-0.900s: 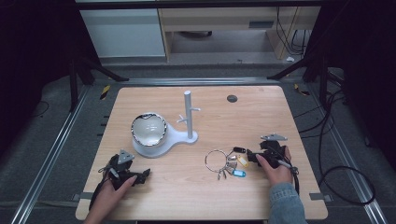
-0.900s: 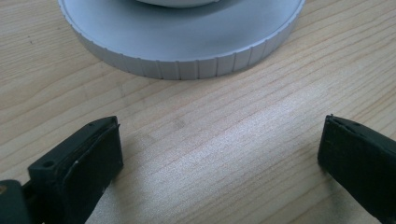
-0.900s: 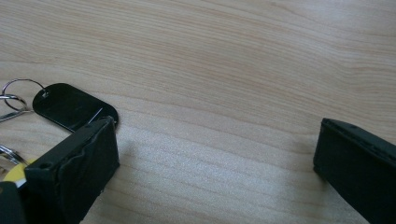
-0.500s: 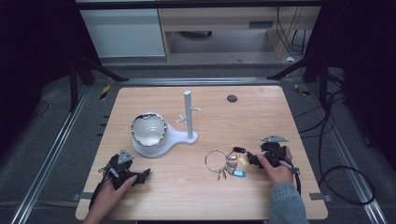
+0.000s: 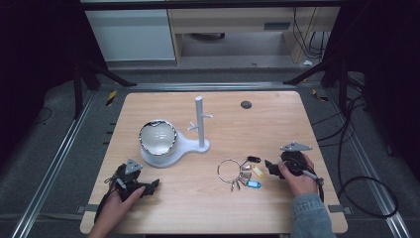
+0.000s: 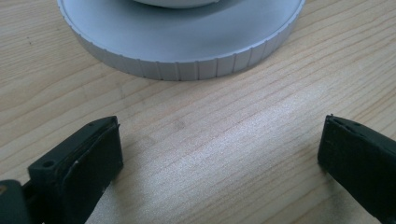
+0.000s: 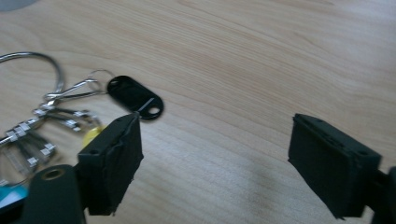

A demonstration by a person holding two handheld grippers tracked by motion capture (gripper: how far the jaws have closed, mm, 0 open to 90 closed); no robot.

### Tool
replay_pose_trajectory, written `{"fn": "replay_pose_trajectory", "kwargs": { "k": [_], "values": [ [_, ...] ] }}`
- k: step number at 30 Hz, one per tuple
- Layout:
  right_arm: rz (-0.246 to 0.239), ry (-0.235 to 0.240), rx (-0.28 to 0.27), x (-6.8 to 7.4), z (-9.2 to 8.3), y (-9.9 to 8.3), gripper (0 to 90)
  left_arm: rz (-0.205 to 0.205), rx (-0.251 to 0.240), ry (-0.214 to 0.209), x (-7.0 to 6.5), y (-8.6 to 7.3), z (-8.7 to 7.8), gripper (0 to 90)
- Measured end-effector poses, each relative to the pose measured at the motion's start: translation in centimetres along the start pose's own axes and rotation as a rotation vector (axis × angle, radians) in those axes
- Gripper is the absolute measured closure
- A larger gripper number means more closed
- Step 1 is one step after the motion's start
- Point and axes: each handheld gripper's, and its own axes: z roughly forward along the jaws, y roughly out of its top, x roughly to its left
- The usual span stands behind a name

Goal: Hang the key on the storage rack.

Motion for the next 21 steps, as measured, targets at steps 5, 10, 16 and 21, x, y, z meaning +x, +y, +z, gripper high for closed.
{"fn": "replay_pose_trajectory", "kwargs": {
  "k": [5, 10, 16, 21],
  "values": [
    [-0.095, 0.077, 0.066, 0.4, -1.3, 1.6, 27.7, 0.000, 0.000, 0.000, 0.0, 0.0, 0.0, 0.0],
    [-0.152, 0.144, 0.117, 0.7, -1.8, 3.3, 33.9, 0.000, 0.000, 0.000, 0.0, 0.0, 0.0, 0.0],
    [-0.295, 0.205, 0.203, 2.1, -1.5, 4.3, 55.9, 0.000, 0.000, 0.000, 0.0, 0.0, 0.0, 0.0],
    [-0.387, 0.283, 0.262, 3.6, -0.8, 4.7, 74.6, 0.000, 0.000, 0.000, 0.0, 0.0, 0.0, 0.0]
  ]
}}
